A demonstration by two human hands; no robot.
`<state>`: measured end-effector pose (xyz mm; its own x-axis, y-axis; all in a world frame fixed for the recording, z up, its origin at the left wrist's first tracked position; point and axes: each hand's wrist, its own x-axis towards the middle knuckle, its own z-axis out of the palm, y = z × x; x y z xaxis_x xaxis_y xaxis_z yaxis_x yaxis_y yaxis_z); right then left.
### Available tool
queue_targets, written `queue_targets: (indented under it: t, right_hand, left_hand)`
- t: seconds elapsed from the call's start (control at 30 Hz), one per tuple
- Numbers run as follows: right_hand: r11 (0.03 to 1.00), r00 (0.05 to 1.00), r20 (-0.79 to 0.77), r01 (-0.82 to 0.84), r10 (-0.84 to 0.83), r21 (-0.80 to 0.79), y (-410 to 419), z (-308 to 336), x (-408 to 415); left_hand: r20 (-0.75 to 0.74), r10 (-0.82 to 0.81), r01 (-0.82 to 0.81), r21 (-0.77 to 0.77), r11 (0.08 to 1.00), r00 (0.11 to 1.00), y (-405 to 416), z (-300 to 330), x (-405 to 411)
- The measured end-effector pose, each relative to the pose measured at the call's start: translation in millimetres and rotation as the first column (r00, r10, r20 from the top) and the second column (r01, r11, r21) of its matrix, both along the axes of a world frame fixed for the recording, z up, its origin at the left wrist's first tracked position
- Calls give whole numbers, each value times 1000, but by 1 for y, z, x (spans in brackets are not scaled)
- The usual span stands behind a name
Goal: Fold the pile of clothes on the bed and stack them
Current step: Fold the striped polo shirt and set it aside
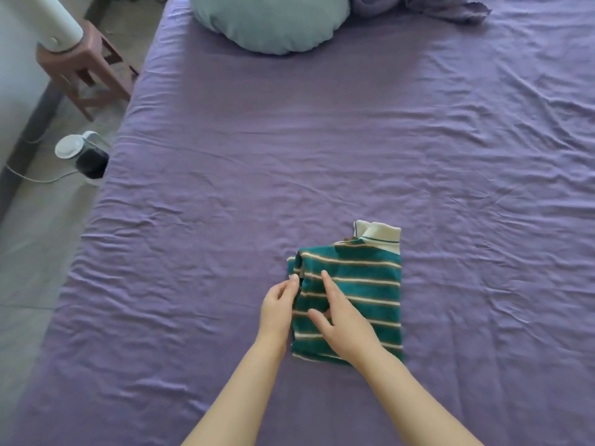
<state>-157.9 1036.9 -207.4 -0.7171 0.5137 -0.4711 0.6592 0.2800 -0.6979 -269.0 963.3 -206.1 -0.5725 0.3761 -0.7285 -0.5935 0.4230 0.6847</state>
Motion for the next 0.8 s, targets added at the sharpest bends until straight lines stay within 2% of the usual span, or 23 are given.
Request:
queue_targets:
  t: [0.07,0.1,0.17,0.23,0.27,0.33,0.4,0.5,0.67,0.8]
  right_hand:
    - [991,997,50,58,-65,124,8,-1,10]
    - [972,989,99,84,-108,221,13,-1,16]
    - [910,948,204,151,-244,387,25,-1,29]
    - [863,882,235,289,-409,415,34,-1,41]
    - [848,838,240,393,-489,356,38,-2,45]
    - [767,729,254,633,-636,106,46,-5,52]
    - [680,669,299,729,-680,-84,51,-9,56]
    - [626,665,278,747,-693,-224,54,-11,61]
    - [498,629,99,693,-771,-521,66,5,77]
    - [489,605,-10,633,-796,-600,83,31,120]
  left_hand:
    - [-165,-112,85,-162,983,980,2,-9,-2]
    - [-193,-194,144,-246,959,962,5,-12,-2]
    - [-168,-284,211,-351,912,944,15,-16,1]
    - [-115,-308,235,-420,877,944,25,-22,6]
    - [-70,-283,225,-438,870,957,29,-26,8]
    - [42,-154,157,-435,887,987,34,-30,10]
    - [126,-65,110,-398,911,990,35,-32,9]
    - [120,-53,87,-293,952,991,31,-29,10]
    - [71,13,-4,-125,992,997,35,-1,26]
    - [38,-29,30,-37,999,999,49,33,66]
